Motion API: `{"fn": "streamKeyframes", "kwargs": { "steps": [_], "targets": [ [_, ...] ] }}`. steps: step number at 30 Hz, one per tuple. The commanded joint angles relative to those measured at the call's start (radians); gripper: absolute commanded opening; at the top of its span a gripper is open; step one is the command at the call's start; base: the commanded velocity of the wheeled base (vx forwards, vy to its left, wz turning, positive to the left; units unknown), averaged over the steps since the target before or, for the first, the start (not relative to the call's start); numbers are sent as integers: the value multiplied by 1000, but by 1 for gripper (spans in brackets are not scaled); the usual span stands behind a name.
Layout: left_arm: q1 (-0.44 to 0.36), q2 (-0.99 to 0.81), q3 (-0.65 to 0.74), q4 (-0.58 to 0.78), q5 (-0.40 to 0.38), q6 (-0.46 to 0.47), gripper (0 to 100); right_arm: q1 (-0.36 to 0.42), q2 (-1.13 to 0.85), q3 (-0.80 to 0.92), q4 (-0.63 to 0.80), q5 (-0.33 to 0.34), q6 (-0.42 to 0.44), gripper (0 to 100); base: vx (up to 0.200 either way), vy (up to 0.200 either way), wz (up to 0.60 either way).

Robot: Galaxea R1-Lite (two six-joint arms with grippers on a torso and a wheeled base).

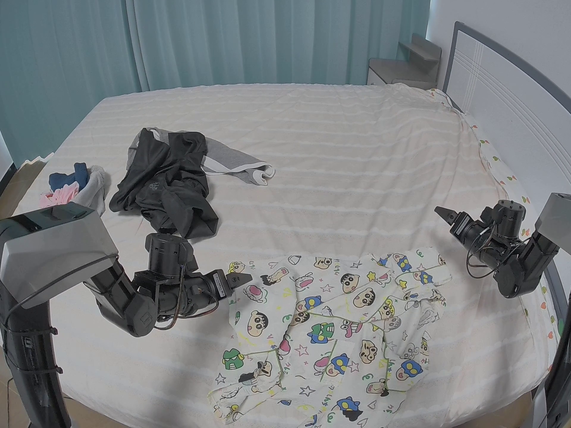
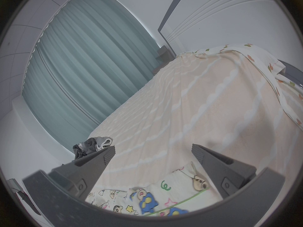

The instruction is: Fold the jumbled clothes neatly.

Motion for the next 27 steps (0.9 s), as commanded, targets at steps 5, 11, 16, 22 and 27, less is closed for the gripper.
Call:
{"fn": "streamKeyframes", "kwargs": {
  "steps": [5, 11, 16, 22, 27],
  "targets": [
    [-9, 63, -58, -19, 2, -16, 100, -2, -15, -34, 139, 20, 10, 100, 0, 0, 0],
    [-17, 89, -108, -16, 11, -54, 100, 4, -107, 49, 153, 12, 82, 100, 0, 0, 0],
    [-17, 120, -135, -15, 20, -54, 100, 6, -239, 175, 150, 12, 83, 100, 0, 0, 0],
    [-20, 164, -168, -18, 41, -54, 100, 10, -480, 325, 155, 9, 82, 100, 0, 0, 0],
    [-24, 181, -173, -22, 41, -54, 100, 12, -598, 403, 155, 9, 82, 100, 0, 0, 0]
  ]
}}
